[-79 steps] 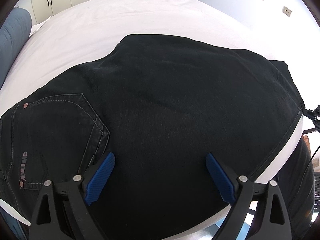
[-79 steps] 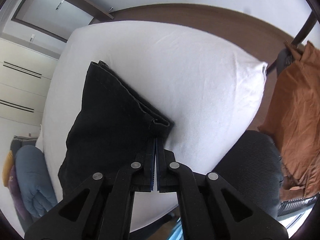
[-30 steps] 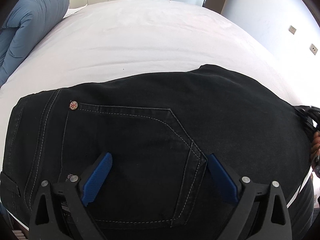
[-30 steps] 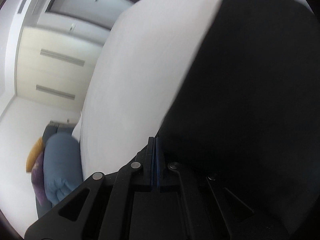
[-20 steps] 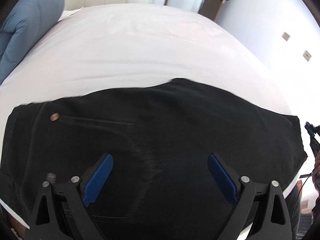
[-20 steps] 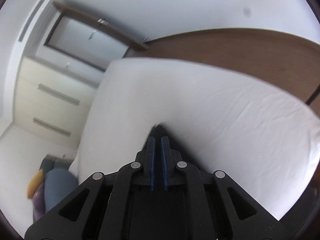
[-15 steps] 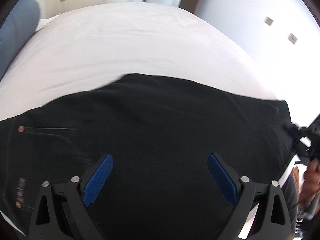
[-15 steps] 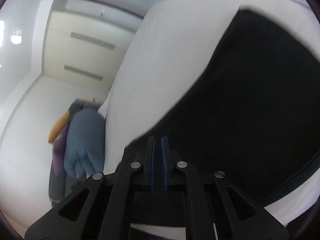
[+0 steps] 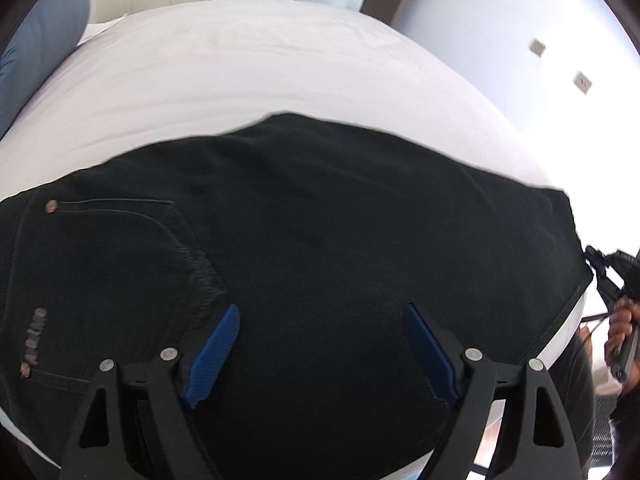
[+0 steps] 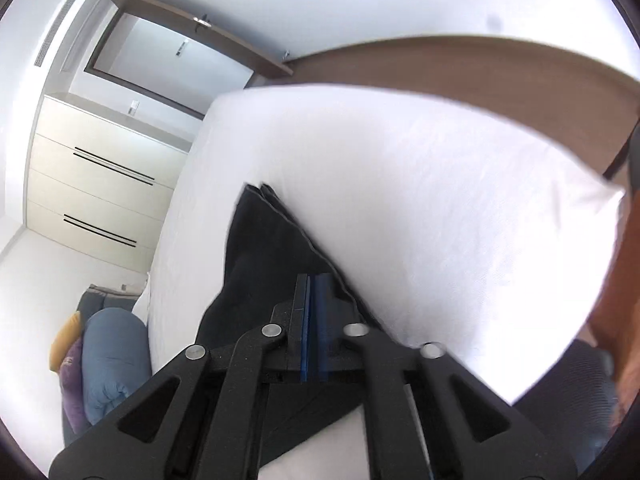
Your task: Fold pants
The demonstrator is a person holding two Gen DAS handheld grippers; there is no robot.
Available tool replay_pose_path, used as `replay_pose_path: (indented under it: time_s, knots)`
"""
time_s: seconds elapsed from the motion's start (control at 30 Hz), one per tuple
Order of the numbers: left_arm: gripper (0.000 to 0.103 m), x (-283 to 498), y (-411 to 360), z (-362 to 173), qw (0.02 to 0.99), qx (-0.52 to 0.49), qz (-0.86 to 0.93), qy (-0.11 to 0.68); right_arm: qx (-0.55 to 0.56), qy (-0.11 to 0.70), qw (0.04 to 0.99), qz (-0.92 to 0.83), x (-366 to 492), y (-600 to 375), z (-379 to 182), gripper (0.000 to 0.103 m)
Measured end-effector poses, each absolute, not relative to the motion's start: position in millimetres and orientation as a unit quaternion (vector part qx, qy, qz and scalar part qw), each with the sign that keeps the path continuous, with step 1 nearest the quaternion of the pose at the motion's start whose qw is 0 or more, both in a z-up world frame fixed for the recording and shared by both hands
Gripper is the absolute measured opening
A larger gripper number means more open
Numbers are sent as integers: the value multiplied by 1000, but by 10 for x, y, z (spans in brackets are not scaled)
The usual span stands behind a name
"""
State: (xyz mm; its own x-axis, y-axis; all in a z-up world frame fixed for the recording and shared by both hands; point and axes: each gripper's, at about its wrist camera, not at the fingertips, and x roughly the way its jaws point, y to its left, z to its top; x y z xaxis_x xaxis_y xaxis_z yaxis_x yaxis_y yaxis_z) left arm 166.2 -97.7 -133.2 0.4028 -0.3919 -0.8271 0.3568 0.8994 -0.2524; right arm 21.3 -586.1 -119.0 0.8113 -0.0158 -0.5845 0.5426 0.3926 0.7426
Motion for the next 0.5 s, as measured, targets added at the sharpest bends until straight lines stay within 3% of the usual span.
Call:
replay_pose_path:
  time_s: [0.1,0.27,0.37,0.4,0.5]
  knots:
    - [86,1770,-960,-1274,845,-31,-231,482,535,241,805,-84,456,-5609,-1029,8]
    - [84,1793,-681,-1417,845,-58,-207,490,512,314,799,39,1235,-4754,-1104,8]
    - [79,1746,-341,-1395,849,-66,-204,484,511,366,778,17,1453,-4661,-1423,8]
    - [79,1717,-246,-1390,850,-67,-204,481,517,369,772,1,1521,-4716,-1528,3]
    - [79,1655,90,-1429,855,-76,-193,475,539,335,772,-32,1423,-4950,-1759,2]
